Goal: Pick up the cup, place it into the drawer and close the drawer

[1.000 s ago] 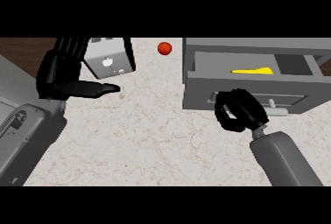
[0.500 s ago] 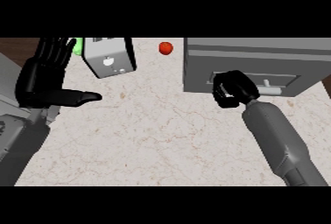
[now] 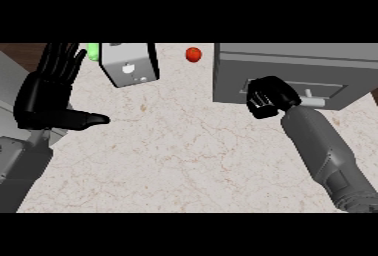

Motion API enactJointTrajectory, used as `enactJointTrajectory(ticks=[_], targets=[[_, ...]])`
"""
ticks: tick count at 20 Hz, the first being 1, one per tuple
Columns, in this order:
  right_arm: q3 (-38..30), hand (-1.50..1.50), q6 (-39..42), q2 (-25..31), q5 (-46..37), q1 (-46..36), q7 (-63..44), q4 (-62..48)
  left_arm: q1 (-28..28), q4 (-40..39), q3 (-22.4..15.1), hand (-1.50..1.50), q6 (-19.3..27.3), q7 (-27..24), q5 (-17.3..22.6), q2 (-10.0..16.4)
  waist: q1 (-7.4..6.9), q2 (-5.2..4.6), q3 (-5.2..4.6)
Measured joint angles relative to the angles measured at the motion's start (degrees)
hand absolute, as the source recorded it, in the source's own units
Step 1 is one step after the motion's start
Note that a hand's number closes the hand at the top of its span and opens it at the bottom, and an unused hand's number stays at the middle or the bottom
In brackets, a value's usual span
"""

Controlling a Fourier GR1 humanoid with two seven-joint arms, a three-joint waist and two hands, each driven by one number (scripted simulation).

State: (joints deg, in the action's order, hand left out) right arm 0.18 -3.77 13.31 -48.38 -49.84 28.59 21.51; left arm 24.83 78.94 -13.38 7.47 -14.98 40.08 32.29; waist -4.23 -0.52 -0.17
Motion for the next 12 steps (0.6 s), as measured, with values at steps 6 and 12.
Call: enactJointTrajectory(ticks=[6,12], targets=[[-1.5,1.50,3.2,1.3,1.6,-0.9,4.2,-2.4,-0.7,-0.3,-0.6,-1.50,-1.6,-0.6,0.0,-1.1,-0.75,-0.05,-0.13],[-3.0,1.50,4.3,1.8,3.1,-0.9,7.2,-3.2,-0.6,-0.7,-0.7,-1.50,-2.7,-1.1,0.0,-1.7,-1.22,-0.23,-0.17]])
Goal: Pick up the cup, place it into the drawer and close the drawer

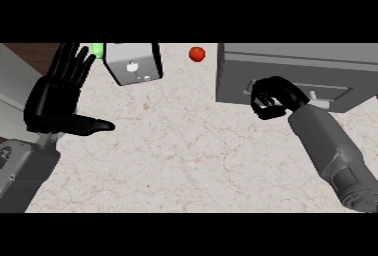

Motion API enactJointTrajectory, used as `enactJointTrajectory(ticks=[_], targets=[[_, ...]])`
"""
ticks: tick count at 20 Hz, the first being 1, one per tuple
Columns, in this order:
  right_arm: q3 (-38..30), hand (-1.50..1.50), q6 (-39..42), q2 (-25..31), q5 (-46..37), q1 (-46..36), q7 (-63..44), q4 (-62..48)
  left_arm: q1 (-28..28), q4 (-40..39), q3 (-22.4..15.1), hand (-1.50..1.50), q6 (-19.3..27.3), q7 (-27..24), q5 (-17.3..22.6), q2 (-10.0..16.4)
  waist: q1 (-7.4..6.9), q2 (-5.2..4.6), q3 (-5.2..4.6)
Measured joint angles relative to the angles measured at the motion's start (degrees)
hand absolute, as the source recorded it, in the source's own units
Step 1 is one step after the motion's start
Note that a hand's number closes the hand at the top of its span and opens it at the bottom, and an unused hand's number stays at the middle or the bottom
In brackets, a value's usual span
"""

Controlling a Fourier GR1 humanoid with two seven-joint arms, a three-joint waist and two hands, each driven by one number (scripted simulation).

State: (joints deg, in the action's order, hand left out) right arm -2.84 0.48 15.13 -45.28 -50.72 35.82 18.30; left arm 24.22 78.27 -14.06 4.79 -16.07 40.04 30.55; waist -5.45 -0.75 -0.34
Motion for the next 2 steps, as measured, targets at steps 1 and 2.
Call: enactJointTrajectory(ticks=[1,2], targets=[[-0.1,1.50,0.1,0.1,0.1,0.1,0.6,-0.1,0.1,-0.1,0.0,-1.50,0.1,-0.1,-0.1,-0.2,-0.09,-0.03,0.00],[-0.2,1.50,0.4,0.3,0.2,0.0,1.2,-0.2,0.0,-0.2,-0.2,-1.50,0.1,-0.2,-0.2,-0.4,-0.11,-0.08,0.04]])
